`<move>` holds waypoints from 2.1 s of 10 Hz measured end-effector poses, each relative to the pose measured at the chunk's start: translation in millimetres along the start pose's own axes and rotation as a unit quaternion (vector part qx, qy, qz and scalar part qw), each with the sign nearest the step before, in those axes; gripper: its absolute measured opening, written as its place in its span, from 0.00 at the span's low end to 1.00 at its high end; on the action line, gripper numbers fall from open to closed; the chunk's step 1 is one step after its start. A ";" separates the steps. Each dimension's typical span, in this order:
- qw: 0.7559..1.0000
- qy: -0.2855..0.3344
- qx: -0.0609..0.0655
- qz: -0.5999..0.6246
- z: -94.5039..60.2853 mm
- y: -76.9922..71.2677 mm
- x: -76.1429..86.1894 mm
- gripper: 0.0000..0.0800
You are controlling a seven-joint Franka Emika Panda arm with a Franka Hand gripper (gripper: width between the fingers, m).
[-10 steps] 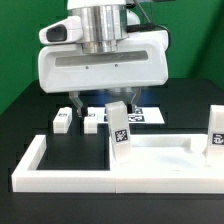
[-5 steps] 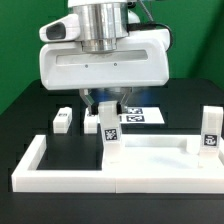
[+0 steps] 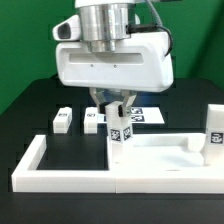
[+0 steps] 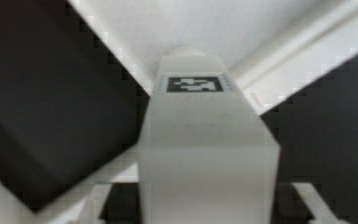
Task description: Assemble desk
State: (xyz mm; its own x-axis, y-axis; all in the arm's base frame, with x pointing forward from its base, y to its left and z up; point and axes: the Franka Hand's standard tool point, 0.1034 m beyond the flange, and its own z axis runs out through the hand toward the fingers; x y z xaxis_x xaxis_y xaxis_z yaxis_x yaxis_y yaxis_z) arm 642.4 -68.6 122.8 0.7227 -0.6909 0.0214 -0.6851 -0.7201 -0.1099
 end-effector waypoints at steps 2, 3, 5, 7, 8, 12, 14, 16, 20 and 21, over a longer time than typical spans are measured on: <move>0.990 -0.010 -0.007 0.141 0.4 -1.5 -4.1 0.36; 0.979 -0.012 -0.007 0.203 0.5 -2.8 -5.6 0.36; 0.929 -0.018 0.010 0.370 0.9 -1.1 -6.8 0.36; 0.908 -0.020 0.017 0.417 2.0 0.9 -8.8 0.48; 0.911 -0.020 0.017 0.412 2.8 0.8 -9.2 0.48; 0.973 -0.022 0.022 0.230 7.6 4.8 -8.5 0.80; 0.995 -0.016 0.029 0.096 5.1 3.1 -11.8 0.81; 0.999 -0.014 0.028 0.024 6.5 4.9 -11.1 0.81; 0.969 -0.015 0.016 -0.247 -2.0 -30.7 -15.4 0.81; 0.975 -0.019 0.014 -0.220 0.9 -25.6 -16.5 0.81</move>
Offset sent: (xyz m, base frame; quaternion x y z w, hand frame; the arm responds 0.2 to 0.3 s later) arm 0.0072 0.0194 -0.0028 0.0678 -0.0189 0.4014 0.9132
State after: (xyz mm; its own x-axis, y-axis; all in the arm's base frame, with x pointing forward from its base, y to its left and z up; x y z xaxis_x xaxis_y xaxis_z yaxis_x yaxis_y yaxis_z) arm 648.1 -38.8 124.4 0.9492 -0.3125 0.0363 -0.3058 -0.9437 -0.1257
